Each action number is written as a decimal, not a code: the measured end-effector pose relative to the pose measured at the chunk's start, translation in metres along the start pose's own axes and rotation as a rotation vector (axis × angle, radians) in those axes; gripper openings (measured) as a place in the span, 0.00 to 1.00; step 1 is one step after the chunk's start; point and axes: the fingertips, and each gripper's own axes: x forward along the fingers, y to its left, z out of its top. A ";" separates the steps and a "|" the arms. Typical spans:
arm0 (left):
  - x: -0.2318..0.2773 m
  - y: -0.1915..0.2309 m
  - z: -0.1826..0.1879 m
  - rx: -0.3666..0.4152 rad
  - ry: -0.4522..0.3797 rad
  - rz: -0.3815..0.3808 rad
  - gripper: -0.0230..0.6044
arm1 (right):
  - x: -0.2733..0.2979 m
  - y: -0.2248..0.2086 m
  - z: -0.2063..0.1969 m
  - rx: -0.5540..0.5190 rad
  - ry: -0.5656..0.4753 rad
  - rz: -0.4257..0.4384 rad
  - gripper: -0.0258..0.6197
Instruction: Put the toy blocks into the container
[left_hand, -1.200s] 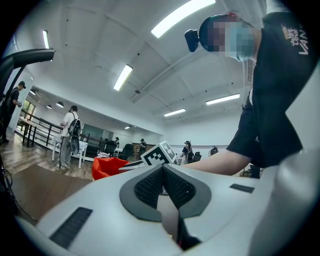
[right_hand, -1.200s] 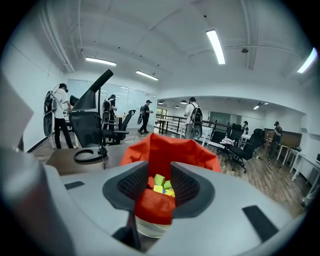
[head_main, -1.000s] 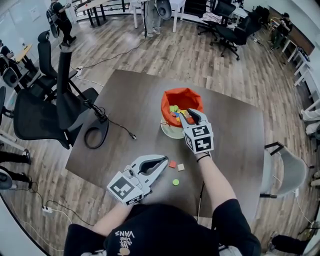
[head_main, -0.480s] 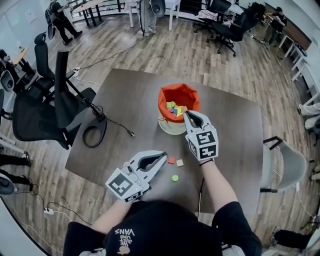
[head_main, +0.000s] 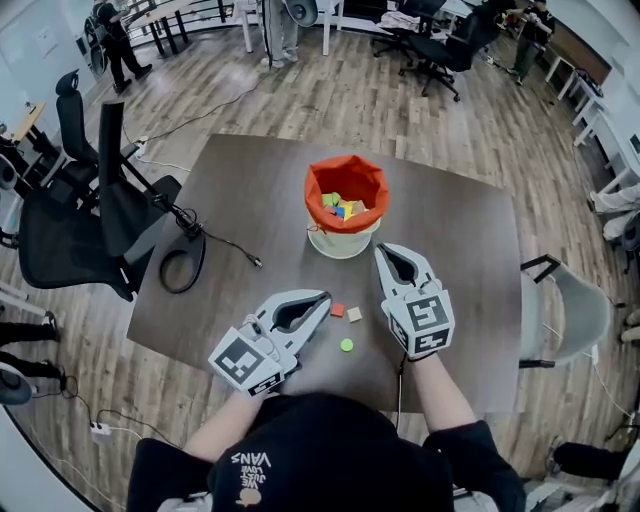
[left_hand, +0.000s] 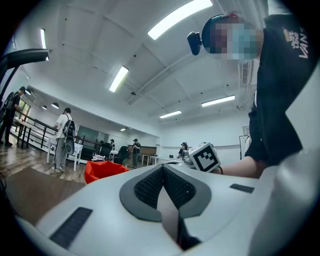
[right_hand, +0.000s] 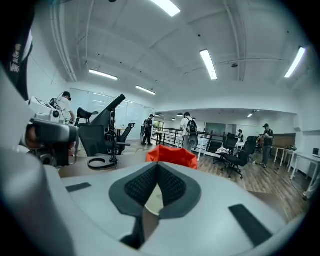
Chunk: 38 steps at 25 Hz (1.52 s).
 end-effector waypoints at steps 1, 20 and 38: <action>0.001 0.000 0.000 0.000 -0.001 -0.001 0.05 | -0.006 0.001 -0.001 0.002 -0.001 -0.003 0.07; 0.005 -0.007 0.003 -0.008 -0.006 0.006 0.05 | -0.076 0.037 -0.016 0.078 -0.007 -0.030 0.07; -0.001 -0.012 0.005 0.000 -0.024 0.027 0.05 | -0.080 0.046 -0.010 0.067 -0.030 -0.017 0.07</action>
